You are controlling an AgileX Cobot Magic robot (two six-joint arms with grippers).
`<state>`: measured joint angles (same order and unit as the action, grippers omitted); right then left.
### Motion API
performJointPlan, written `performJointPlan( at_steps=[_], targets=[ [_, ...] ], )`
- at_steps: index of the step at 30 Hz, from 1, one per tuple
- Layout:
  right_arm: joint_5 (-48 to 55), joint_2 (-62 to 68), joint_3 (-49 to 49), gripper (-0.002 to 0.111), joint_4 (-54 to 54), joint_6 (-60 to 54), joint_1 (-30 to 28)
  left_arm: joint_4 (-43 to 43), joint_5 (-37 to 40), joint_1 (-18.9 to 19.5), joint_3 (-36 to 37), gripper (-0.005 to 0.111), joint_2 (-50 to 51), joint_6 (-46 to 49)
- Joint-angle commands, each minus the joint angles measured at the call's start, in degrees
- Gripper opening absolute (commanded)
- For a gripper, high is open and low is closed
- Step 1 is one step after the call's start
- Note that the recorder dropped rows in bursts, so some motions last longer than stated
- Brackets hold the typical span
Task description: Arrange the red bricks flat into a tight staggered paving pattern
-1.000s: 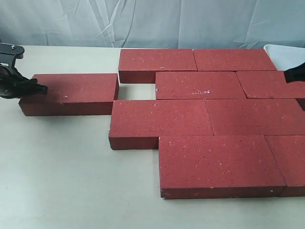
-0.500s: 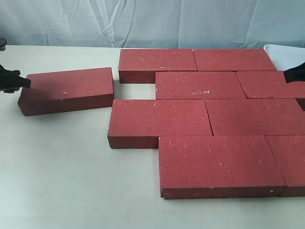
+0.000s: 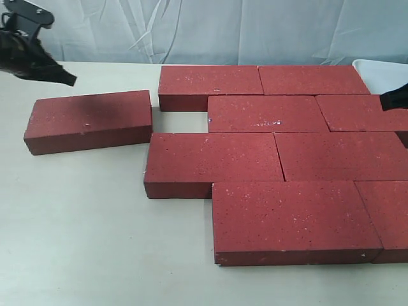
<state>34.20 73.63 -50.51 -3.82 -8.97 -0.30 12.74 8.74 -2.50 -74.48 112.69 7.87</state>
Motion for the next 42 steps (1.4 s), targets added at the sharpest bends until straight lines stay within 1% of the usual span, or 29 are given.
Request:
performJointPlan(
  at_steps=[1,2,4,8,12,15,23,35,42],
  targets=[
    [-0.43,-0.34,0.04,-0.001,-0.07,0.00,-0.33,-0.24,12.75,-4.32,-12.75,0.002,8.19,0.12],
    [-0.43,-0.34,0.04,-0.001,-0.07,0.00,-0.33,-0.11,14.12,-4.80,-14.79,0.002,9.47,0.20],
    [-0.43,-0.34,0.04,-0.001,-0.07,0.00,-0.33,-1.47,14.38,-5.49,-18.89,0.002,12.28,0.08],
    [-0.31,-0.34,0.04,-0.001,-0.07,0.00,-0.33,-4.90,14.99,-5.74,-25.73,0.002,17.23,0.08],
    [-0.42,-0.34,0.04,-0.001,-0.07,0.00,-0.33,-8.15,17.10,-6.00,-30.37,0.002,21.21,0.08],
    [-0.42,-0.34,0.04,-0.001,-0.07,0.00,-0.33,-7.92,19.40,-7.05,-32.63,0.002,23.11,0.31],
    [-0.42,-0.34,0.04,-0.001,-0.07,0.00,-0.33,-8.93,22.37,-10.08,-35.37,0.002,25.99,1.16],
    [-0.64,-0.34,0.04,-0.001,-0.07,0.00,-0.33,-9.98,25.01,-12.39,-35.78,0.002,25.97,3.18],
    [-0.64,-0.34,0.04,-0.001,-0.07,0.00,-0.33,-15.03,25.46,-13.21,-35.78,0.002,25.97,6.50]
  ],
)
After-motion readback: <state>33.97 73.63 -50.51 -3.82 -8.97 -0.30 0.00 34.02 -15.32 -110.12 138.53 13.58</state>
